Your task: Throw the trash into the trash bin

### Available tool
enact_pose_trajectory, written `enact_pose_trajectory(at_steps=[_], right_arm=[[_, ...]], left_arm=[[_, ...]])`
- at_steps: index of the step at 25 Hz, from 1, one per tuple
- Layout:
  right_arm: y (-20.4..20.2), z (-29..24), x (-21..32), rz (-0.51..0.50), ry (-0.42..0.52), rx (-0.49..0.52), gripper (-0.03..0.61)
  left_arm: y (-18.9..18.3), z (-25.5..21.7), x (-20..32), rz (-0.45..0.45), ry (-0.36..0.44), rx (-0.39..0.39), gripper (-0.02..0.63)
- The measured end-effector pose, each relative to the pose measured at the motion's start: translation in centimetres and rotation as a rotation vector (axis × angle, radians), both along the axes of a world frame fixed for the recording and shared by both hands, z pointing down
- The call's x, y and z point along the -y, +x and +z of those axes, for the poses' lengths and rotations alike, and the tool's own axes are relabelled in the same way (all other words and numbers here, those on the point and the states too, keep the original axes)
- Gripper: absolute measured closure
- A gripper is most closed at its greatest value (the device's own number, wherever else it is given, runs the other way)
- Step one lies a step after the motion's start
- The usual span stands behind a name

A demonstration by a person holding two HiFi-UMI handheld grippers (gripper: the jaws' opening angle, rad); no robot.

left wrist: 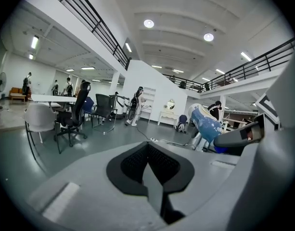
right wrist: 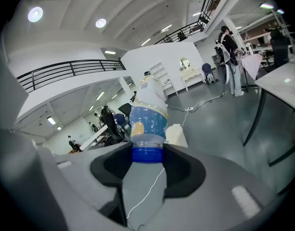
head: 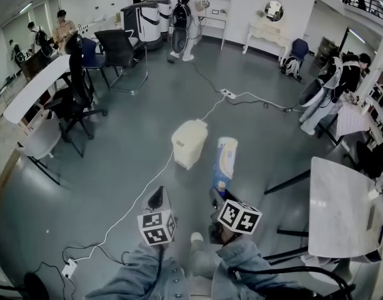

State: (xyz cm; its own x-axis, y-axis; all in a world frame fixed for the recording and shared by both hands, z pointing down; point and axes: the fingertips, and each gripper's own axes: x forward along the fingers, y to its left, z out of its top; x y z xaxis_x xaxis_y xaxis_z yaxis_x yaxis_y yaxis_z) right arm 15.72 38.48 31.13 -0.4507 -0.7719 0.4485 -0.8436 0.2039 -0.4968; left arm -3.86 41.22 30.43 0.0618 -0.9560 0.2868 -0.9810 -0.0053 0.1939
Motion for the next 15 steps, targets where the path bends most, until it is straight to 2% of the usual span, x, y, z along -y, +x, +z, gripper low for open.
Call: enact_pose_trajectory(at_steps=[9, 15], right_arm=[[0.5, -0.6, 11.3, -0.078, -0.004, 0.031, 0.382], [2.0, 0.5, 16.4, -0.083, -0.071, 0.085, 0.382]], left_arm=[[1.5, -0.8, 10.1, -0.064, -0.002, 0.022, 0.607], [2.9, 0.0, 15.1, -0.082, -0.041, 0.029, 0.607]])
